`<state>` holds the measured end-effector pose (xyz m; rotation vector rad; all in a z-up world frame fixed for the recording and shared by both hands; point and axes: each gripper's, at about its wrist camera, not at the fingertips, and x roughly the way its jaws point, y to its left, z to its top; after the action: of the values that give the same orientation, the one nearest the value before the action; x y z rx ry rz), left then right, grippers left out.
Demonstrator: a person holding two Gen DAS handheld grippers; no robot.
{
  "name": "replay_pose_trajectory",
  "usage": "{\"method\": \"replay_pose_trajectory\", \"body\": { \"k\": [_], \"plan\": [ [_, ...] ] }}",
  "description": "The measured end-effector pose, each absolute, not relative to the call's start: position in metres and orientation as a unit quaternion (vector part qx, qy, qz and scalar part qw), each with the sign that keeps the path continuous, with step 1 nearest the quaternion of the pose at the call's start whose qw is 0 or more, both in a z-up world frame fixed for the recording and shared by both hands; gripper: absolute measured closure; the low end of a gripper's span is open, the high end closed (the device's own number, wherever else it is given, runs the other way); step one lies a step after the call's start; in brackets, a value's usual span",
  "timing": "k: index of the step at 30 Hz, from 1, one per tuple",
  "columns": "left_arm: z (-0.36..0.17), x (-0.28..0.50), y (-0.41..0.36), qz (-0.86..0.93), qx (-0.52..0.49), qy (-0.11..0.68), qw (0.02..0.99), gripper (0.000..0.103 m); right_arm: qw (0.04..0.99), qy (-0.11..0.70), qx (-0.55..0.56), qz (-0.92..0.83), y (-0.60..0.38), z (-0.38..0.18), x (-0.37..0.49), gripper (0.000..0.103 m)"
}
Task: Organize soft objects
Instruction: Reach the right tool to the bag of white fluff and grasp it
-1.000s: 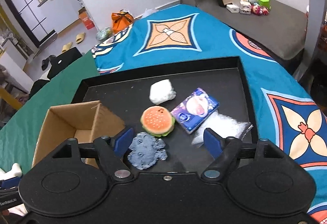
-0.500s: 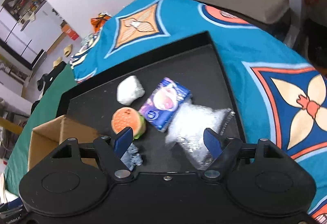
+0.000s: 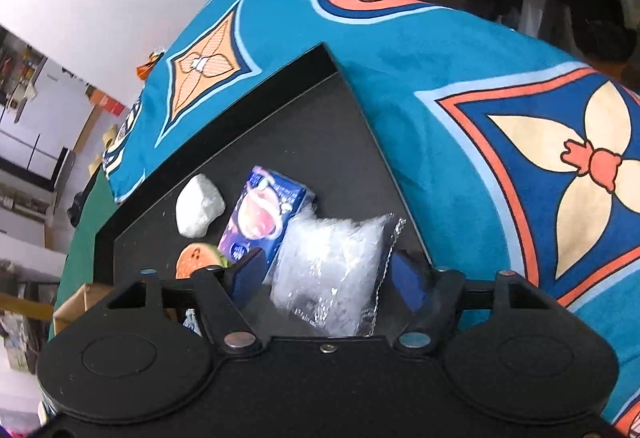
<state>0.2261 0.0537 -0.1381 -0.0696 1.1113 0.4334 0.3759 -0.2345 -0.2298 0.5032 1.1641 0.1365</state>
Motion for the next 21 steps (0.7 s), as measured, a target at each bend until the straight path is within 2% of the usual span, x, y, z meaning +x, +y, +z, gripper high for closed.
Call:
{"method": "replay_pose_trajectory", "body": {
  "k": [2,5,9,10,13,21],
  "plan": [
    [-0.14,0.226,0.055,0.205,-0.036,0.526,0.824,0.028,0.801,0.549,0.232,0.064,-0.232,-0.234,0.379,0.041],
    [-0.141,0.226,0.057,0.207,-0.039,0.528,0.823,0.028,0.804,0.548,0.219,0.075,-0.226,-0.235,0.379,0.048],
    [-0.143,0.224,0.06,0.209,-0.038,0.53,0.821,0.028,0.806,0.547,0.206,0.091,-0.221,-0.233,0.377,0.069],
    [-0.143,0.223,0.061,0.21,-0.039,0.53,0.821,0.028,0.807,0.546,0.204,0.094,-0.221,-0.231,0.376,0.072],
    [-0.143,0.219,0.063,0.208,-0.041,0.53,0.821,0.028,0.811,0.537,0.206,0.106,-0.221,-0.223,0.372,0.075],
    [-0.138,0.207,0.07,0.21,-0.04,0.523,0.825,0.028,0.821,0.516,0.209,0.128,-0.221,-0.202,0.356,0.075]
  ]
}}
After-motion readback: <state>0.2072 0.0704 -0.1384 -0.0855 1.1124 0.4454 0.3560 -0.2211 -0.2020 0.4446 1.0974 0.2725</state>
